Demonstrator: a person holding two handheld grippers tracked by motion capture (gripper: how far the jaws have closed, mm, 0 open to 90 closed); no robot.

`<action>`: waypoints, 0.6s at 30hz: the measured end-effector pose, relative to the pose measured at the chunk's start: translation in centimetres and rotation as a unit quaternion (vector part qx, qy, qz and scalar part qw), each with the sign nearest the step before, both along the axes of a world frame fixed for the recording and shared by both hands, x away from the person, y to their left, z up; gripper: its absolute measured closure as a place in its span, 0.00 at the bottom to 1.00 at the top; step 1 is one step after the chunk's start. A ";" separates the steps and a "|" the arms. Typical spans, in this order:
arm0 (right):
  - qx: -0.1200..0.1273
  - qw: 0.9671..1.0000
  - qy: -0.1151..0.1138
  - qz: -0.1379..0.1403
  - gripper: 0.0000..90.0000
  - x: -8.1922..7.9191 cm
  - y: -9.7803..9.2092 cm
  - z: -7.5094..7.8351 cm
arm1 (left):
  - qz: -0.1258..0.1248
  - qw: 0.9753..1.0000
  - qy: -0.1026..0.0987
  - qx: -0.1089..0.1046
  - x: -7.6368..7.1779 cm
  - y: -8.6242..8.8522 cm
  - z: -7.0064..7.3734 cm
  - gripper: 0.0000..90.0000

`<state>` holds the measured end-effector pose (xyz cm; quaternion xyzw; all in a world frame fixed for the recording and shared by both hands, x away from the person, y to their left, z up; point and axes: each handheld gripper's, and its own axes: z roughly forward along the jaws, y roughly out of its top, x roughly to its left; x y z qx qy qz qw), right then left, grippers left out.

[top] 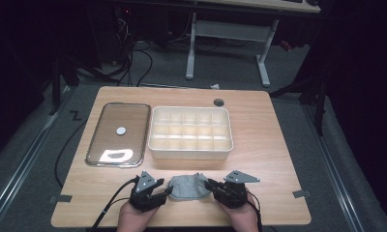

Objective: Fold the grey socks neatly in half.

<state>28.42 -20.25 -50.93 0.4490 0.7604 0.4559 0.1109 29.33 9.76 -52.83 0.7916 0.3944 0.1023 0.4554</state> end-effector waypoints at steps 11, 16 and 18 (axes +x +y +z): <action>-0.046 0.999 -0.004 -0.019 0.89 -0.3 1.6 0.7 | -0.010 1.000 0.027 0.000 0.5 -0.1 -0.7 0.84; -0.068 0.997 -0.011 -0.028 0.89 -0.5 2.5 1.2 | -0.009 1.000 0.024 -0.004 0.4 0.0 -0.7 0.90; -0.083 0.996 -0.015 -0.029 0.89 -0.4 3.2 1.5 | -0.009 1.000 0.025 -0.005 0.4 0.0 -0.7 0.90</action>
